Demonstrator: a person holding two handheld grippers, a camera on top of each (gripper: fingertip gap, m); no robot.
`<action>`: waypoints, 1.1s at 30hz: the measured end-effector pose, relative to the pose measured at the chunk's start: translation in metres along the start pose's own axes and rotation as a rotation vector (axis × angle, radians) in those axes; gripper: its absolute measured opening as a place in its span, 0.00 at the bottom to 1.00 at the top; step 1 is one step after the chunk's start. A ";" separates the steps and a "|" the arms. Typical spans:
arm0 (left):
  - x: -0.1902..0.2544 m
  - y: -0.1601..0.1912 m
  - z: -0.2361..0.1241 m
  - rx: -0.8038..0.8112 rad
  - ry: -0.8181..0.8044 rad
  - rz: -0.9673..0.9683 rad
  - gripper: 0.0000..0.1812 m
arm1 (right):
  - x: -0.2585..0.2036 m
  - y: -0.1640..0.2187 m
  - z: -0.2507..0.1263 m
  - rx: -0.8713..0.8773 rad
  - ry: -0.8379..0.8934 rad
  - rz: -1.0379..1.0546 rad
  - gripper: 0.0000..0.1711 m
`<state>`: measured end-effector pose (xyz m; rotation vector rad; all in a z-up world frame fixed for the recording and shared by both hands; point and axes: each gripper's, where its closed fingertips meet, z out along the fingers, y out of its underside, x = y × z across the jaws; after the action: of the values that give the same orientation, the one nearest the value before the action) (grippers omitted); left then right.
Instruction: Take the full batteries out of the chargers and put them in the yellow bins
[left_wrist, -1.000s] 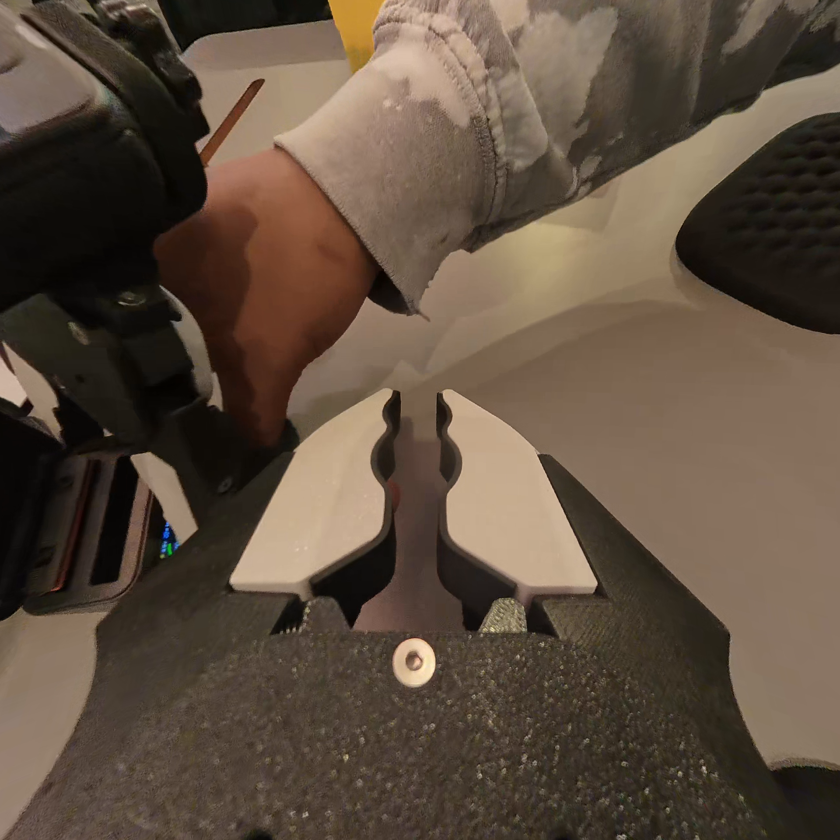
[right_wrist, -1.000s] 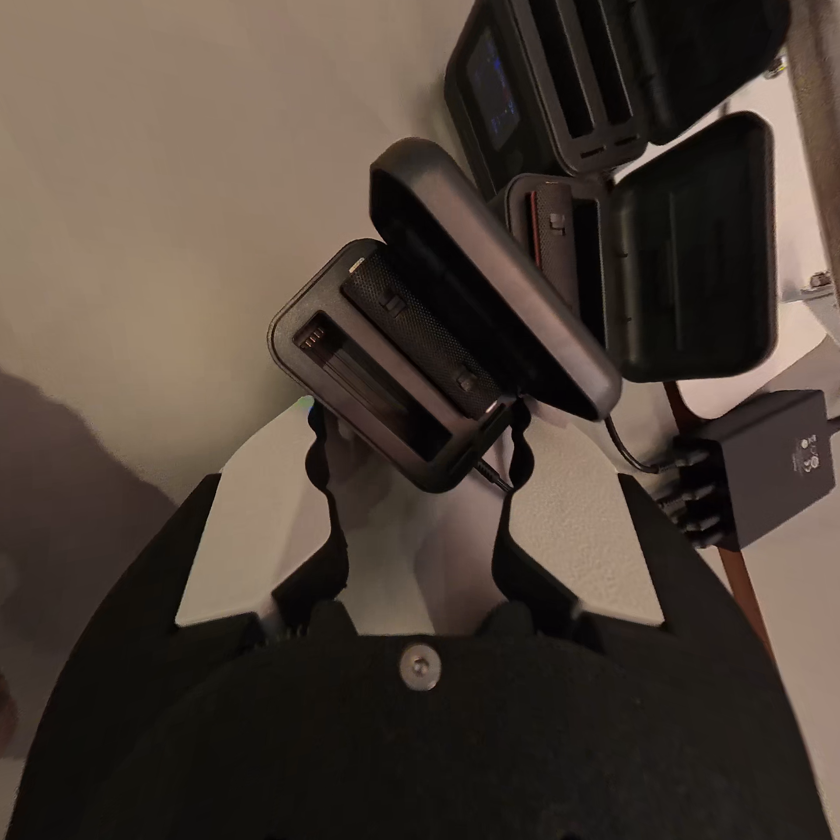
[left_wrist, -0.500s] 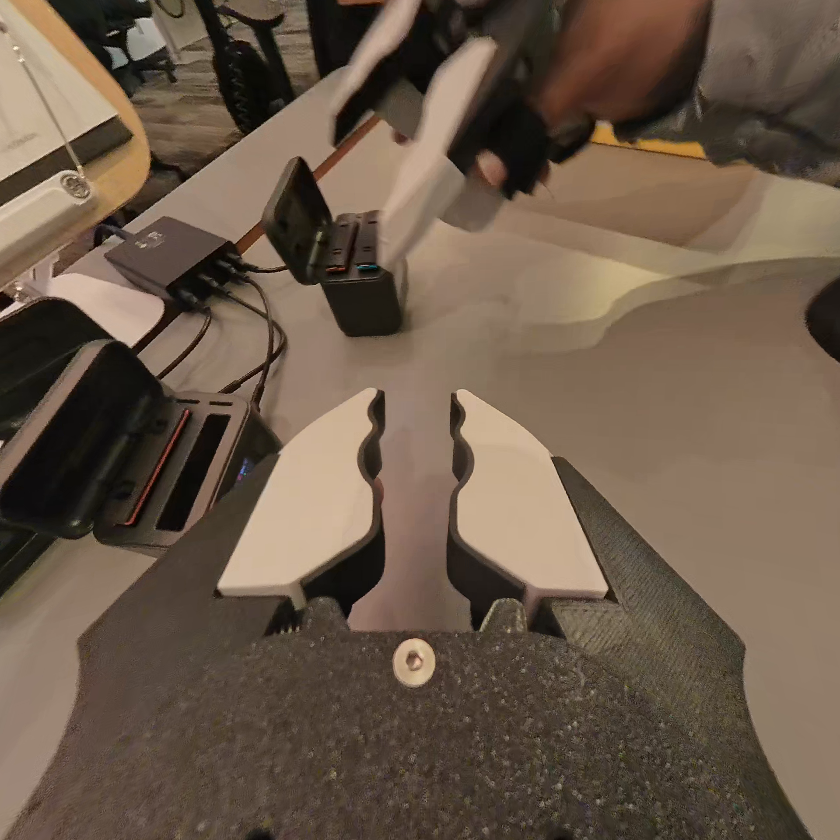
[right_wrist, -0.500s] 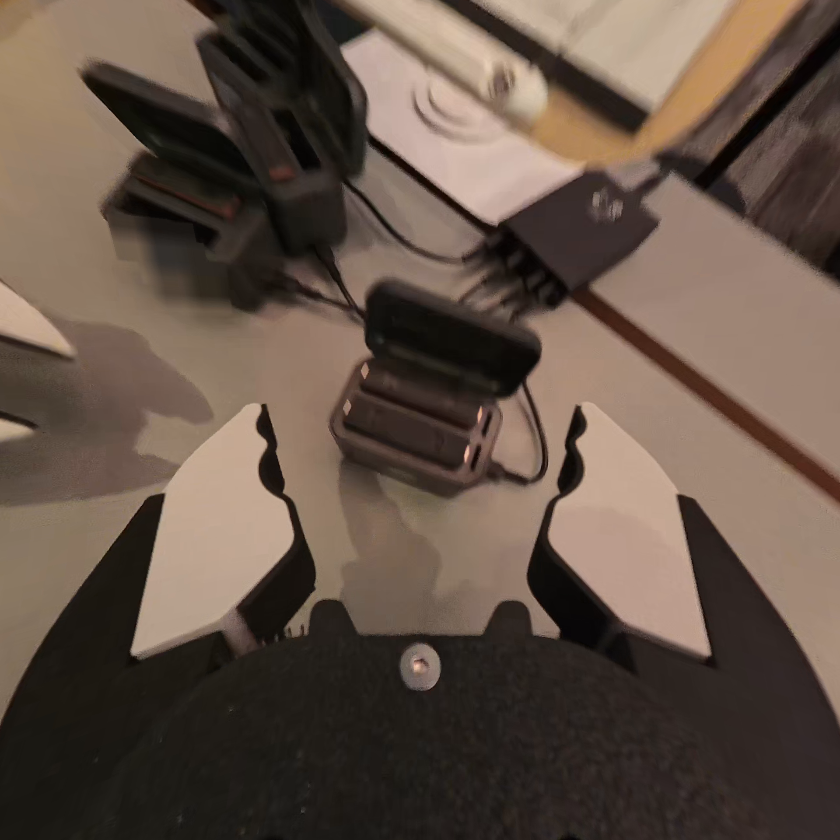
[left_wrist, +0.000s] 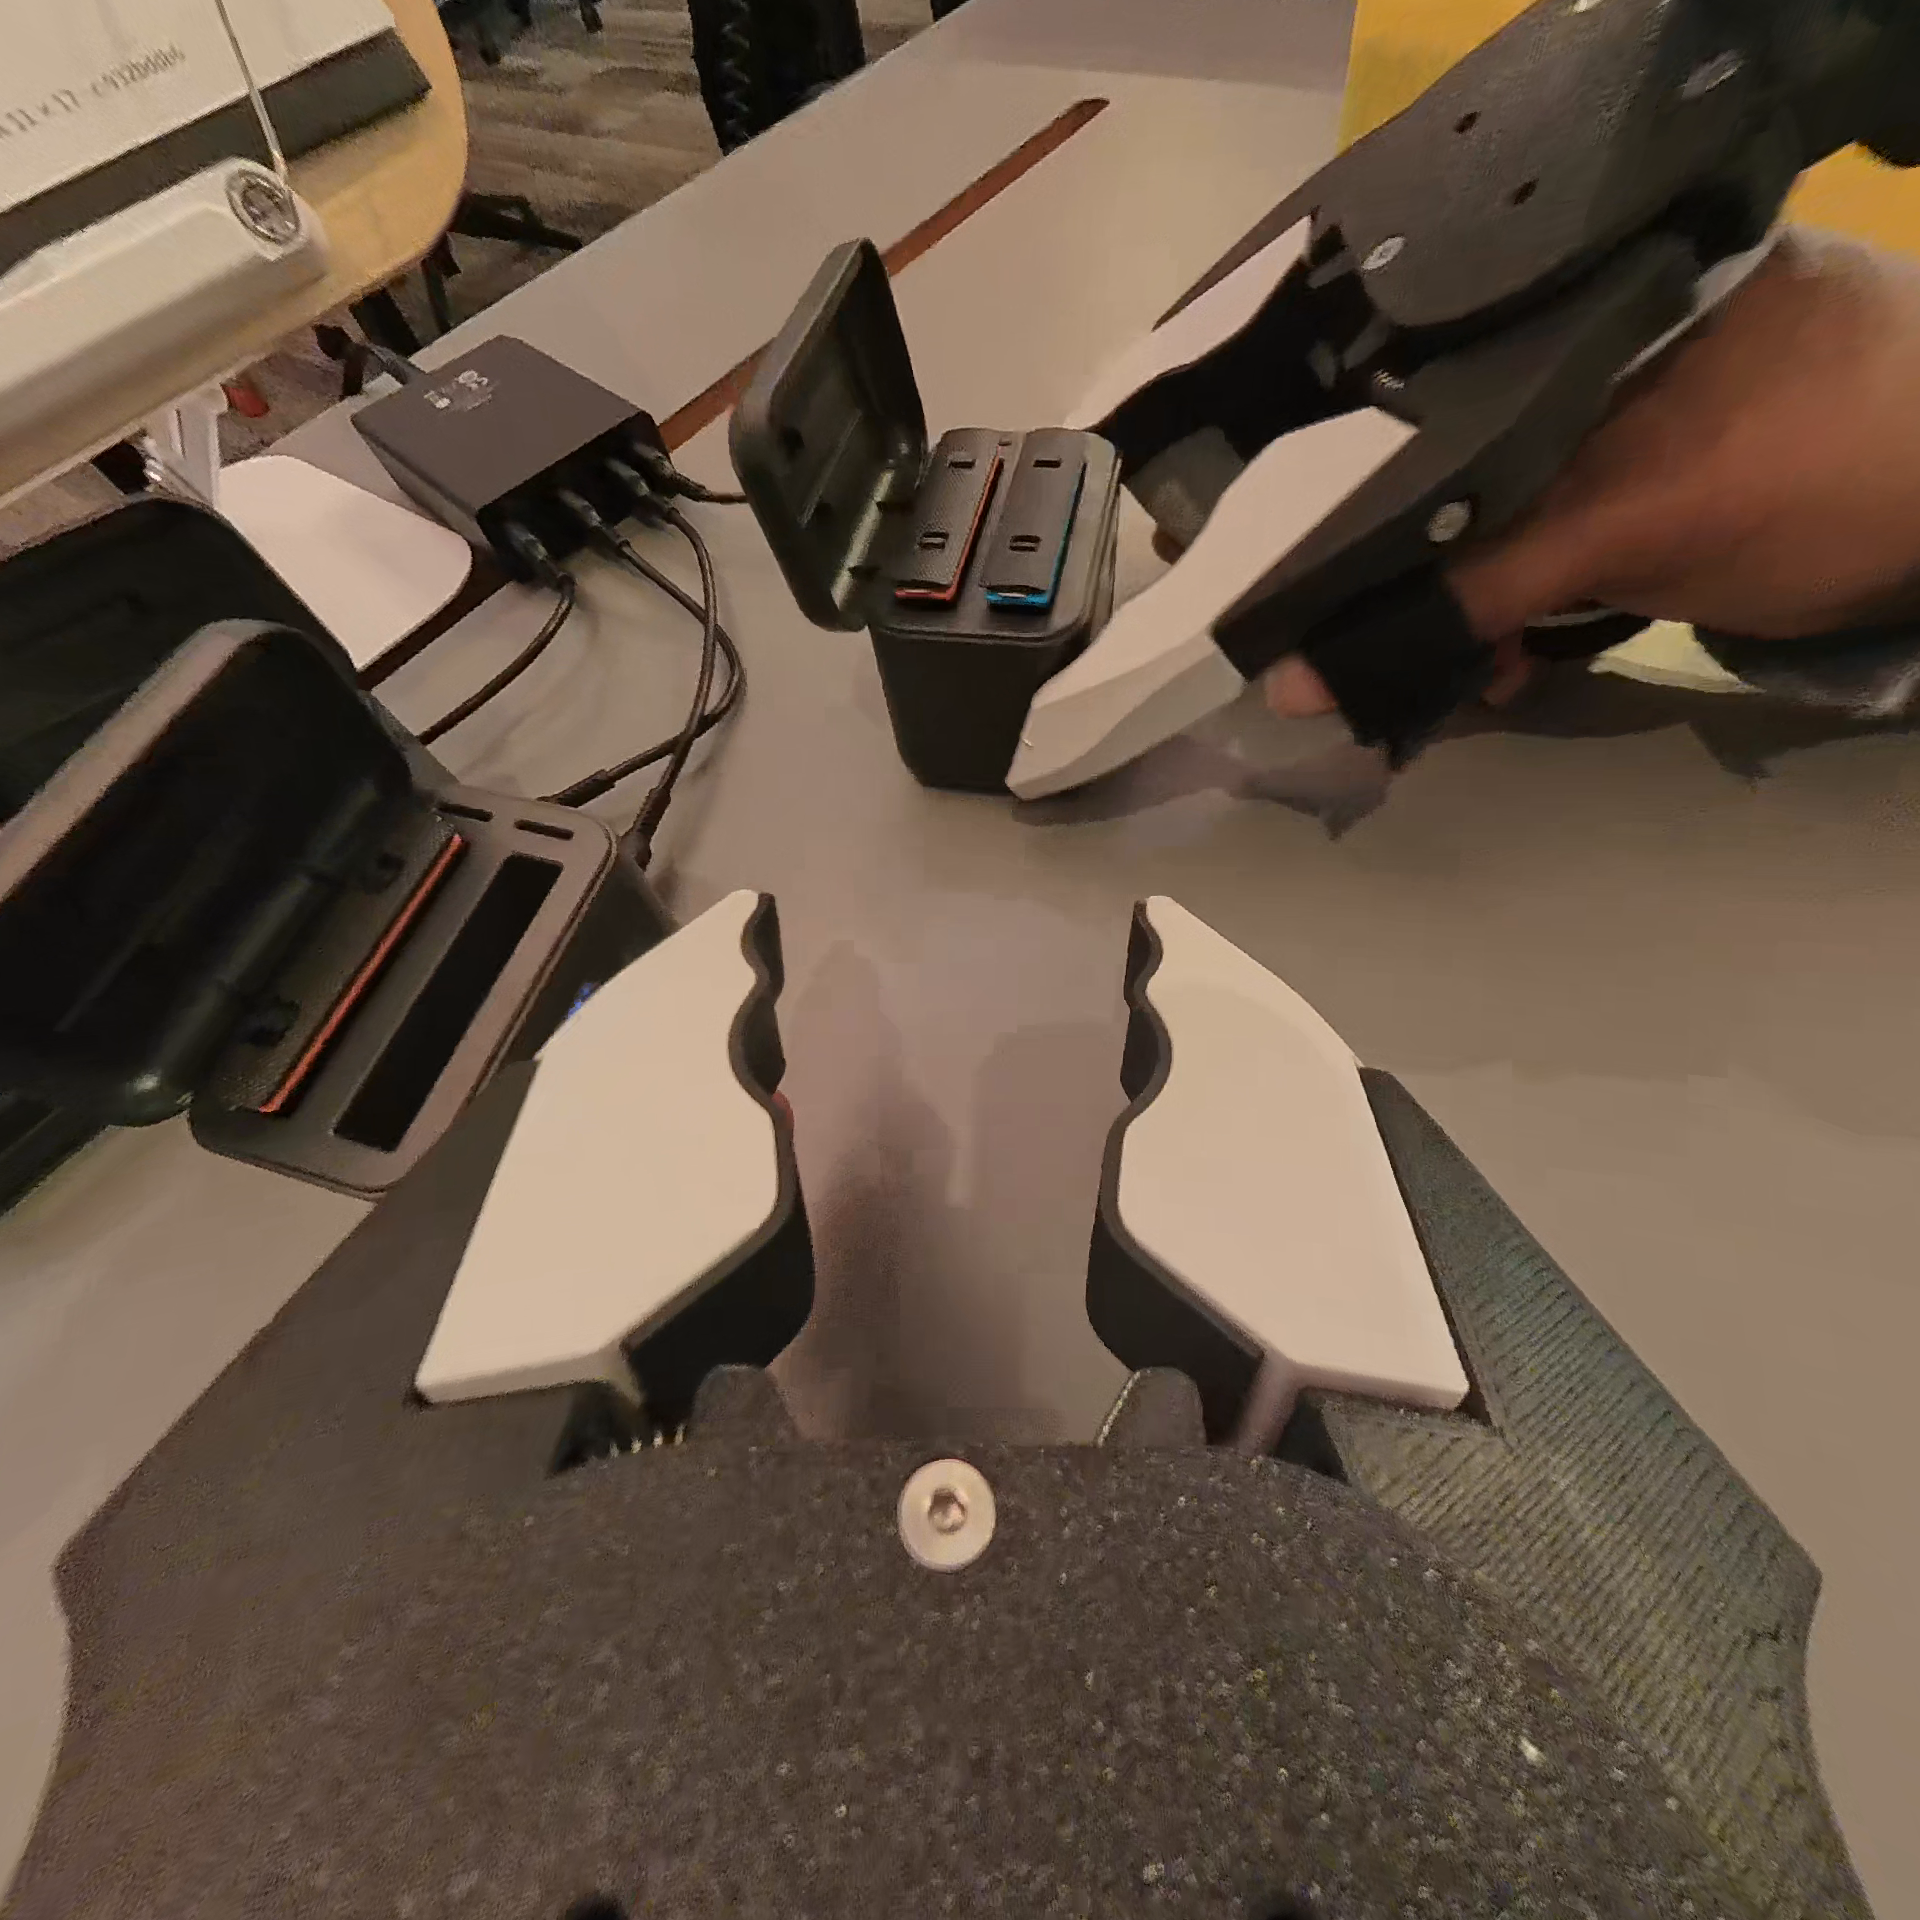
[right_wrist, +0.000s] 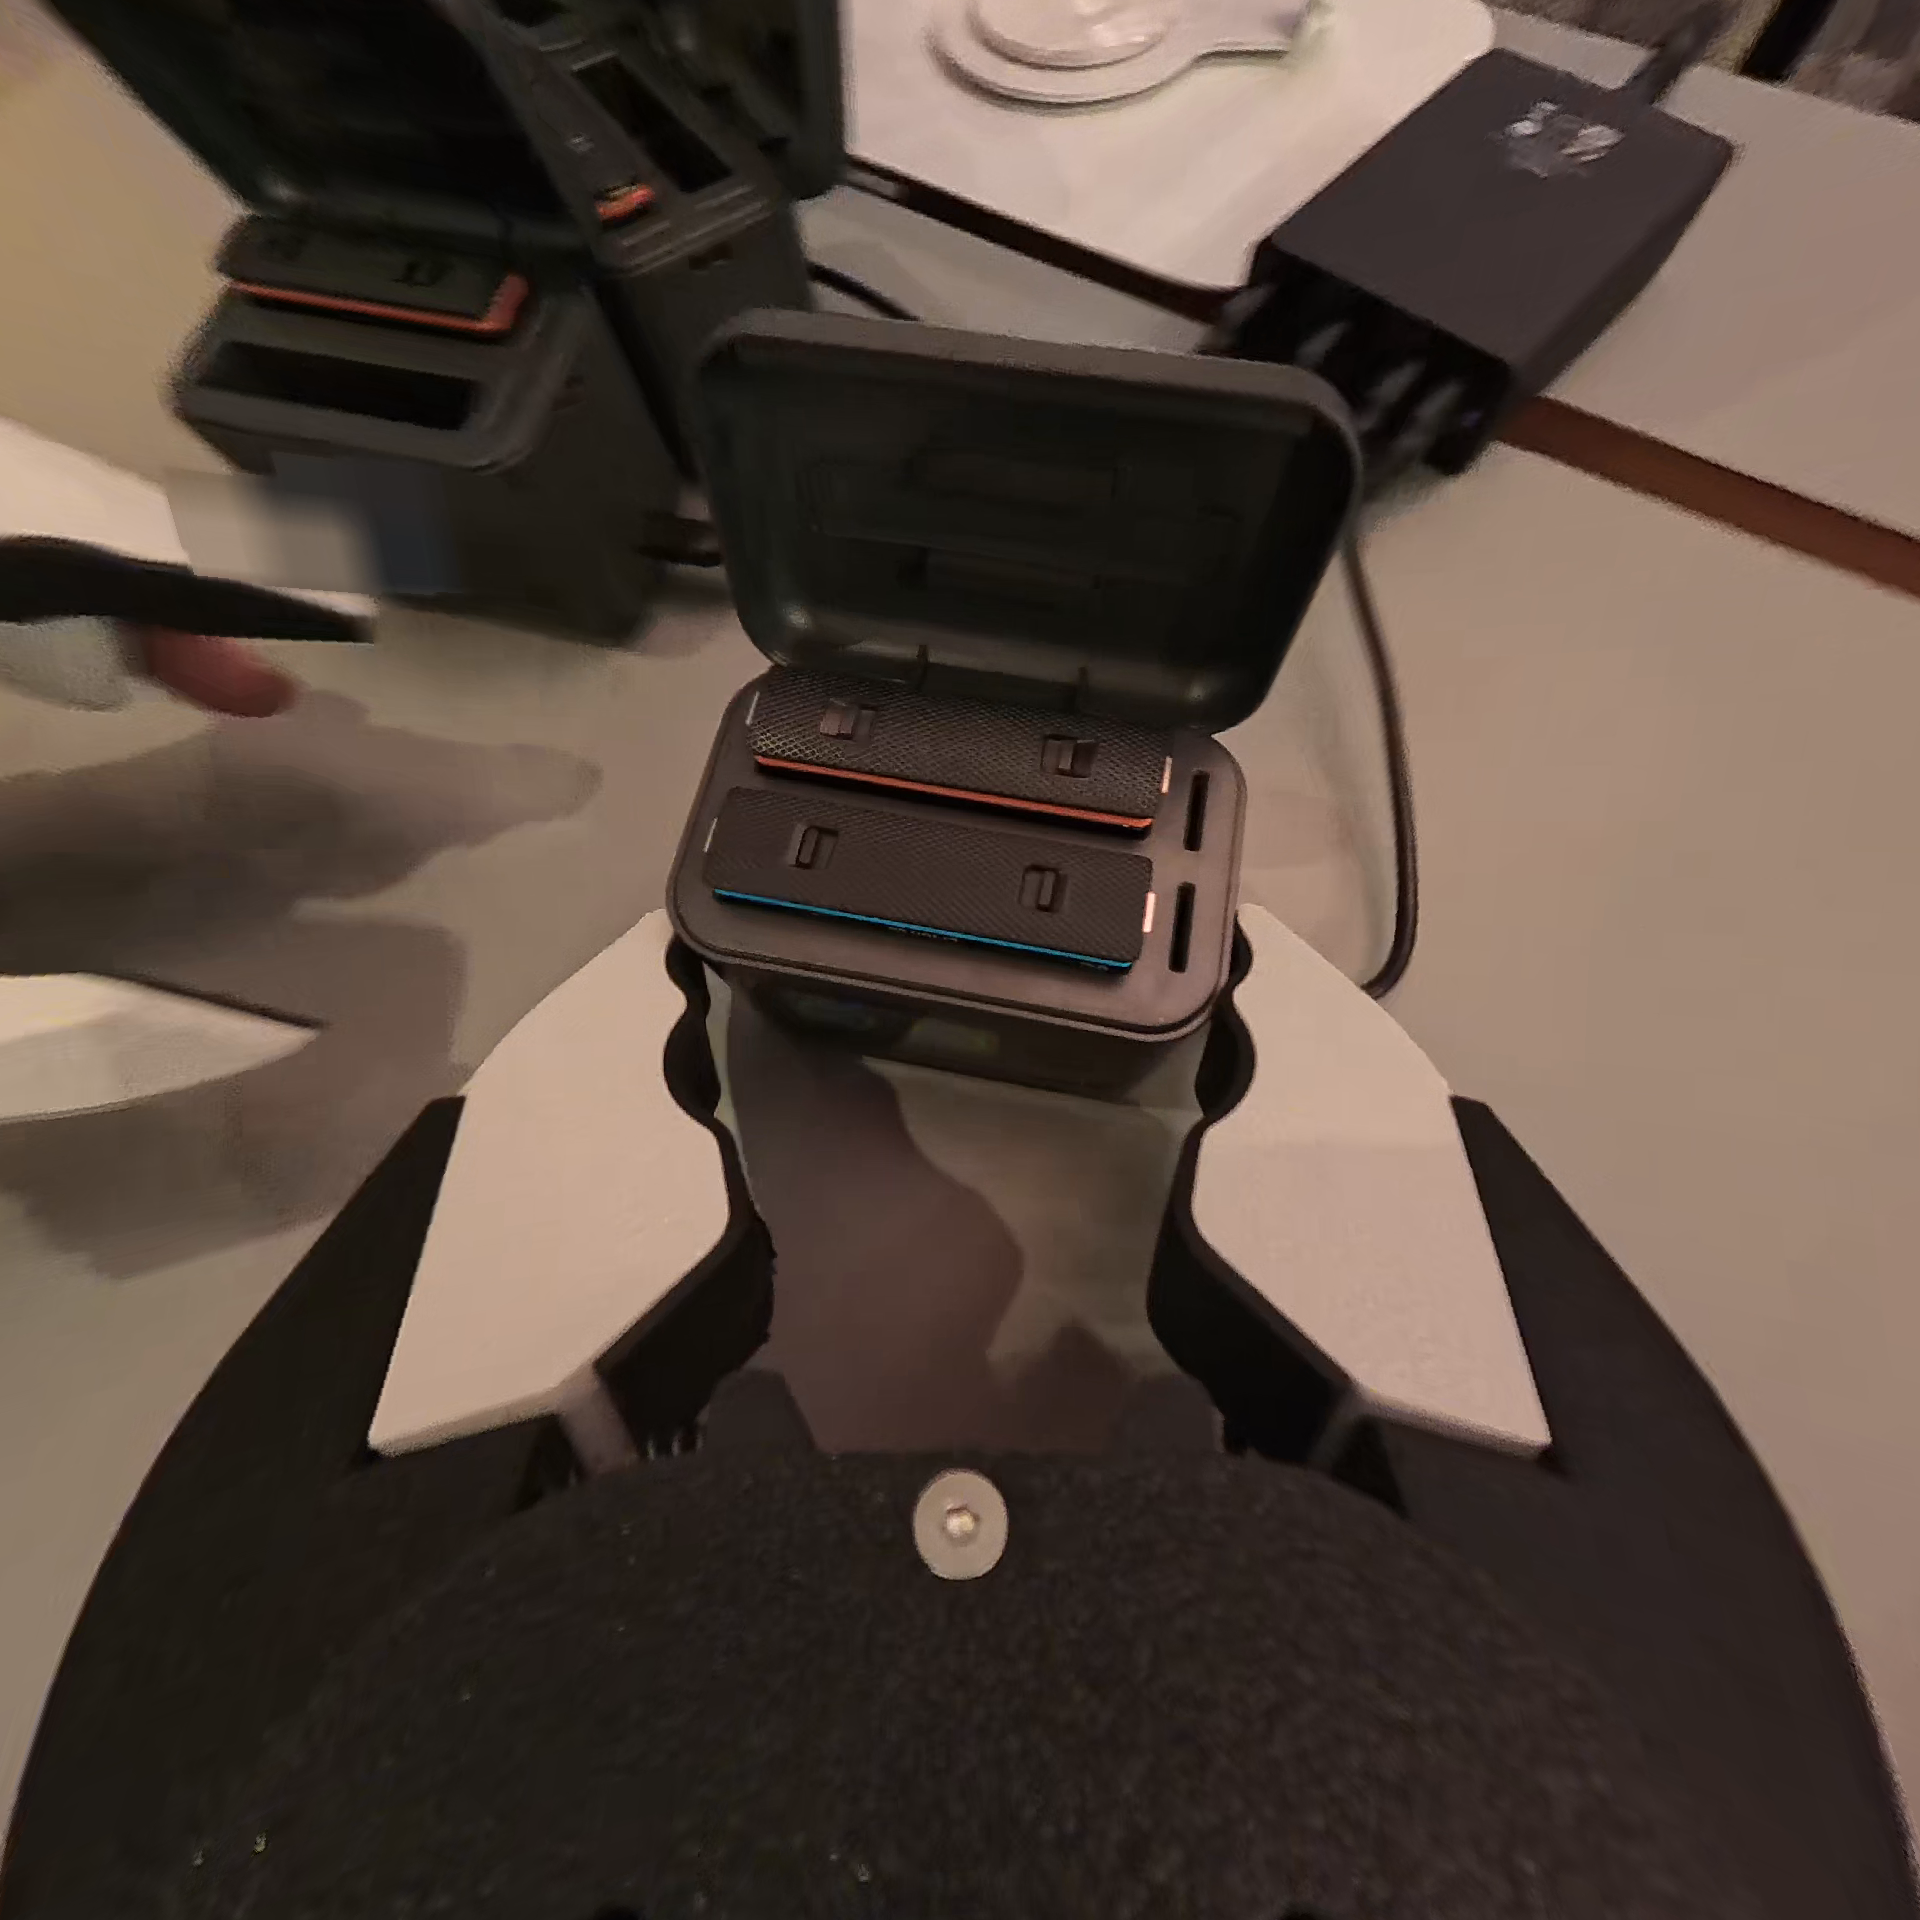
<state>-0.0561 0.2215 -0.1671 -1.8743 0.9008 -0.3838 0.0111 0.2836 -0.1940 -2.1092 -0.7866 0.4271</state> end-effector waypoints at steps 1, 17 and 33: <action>0.001 0.003 0.002 -0.016 0.005 0.009 0.36 | -0.013 0.001 -0.003 0.002 -0.043 0.019 0.54; -0.001 0.008 0.019 -0.029 -0.123 0.318 0.35 | -0.079 0.000 -0.008 -0.060 -0.288 0.127 0.52; -0.008 0.014 0.023 -0.080 0.009 0.160 0.32 | -0.077 -0.034 -0.050 -0.015 -0.455 -0.885 0.19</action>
<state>-0.0537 0.2385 -0.1890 -1.8587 1.0777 -0.2624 -0.0321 0.2194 -0.1352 -1.4688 -1.8611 0.3993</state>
